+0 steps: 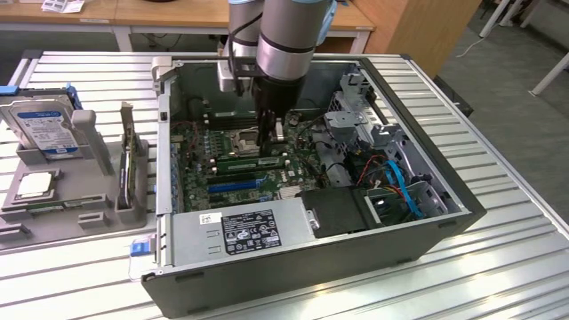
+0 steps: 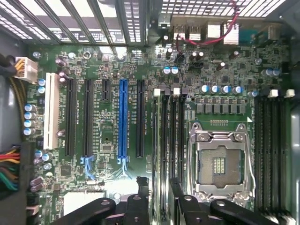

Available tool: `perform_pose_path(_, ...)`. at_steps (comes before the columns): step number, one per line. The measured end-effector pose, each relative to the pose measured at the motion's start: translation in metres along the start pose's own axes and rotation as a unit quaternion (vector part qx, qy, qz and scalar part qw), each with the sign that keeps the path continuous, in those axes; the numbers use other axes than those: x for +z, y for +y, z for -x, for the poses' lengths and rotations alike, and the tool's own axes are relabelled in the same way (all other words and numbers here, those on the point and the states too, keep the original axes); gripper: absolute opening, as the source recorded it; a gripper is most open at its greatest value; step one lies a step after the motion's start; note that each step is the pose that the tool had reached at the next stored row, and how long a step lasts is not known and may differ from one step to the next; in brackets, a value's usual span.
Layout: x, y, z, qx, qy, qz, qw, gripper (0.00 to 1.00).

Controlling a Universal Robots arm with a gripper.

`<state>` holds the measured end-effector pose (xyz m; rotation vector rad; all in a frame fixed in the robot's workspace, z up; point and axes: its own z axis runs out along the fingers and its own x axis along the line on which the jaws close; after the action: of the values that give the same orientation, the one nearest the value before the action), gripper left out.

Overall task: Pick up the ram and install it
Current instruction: 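Insert the ram into the slot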

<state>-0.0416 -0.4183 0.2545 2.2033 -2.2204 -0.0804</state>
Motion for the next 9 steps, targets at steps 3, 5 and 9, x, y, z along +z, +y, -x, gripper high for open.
perform_pose_path(3,-0.0078,0.0004,0.0,0.0,0.0,0.0,1.0,0.31)
perform_pose_path(5,-0.0122,0.0006,0.0,0.0,0.0,0.0,1.0,0.31)
perform_pose_path(9,-0.0198,0.0009,0.001,0.0,0.0,0.0001,1.0,0.31)
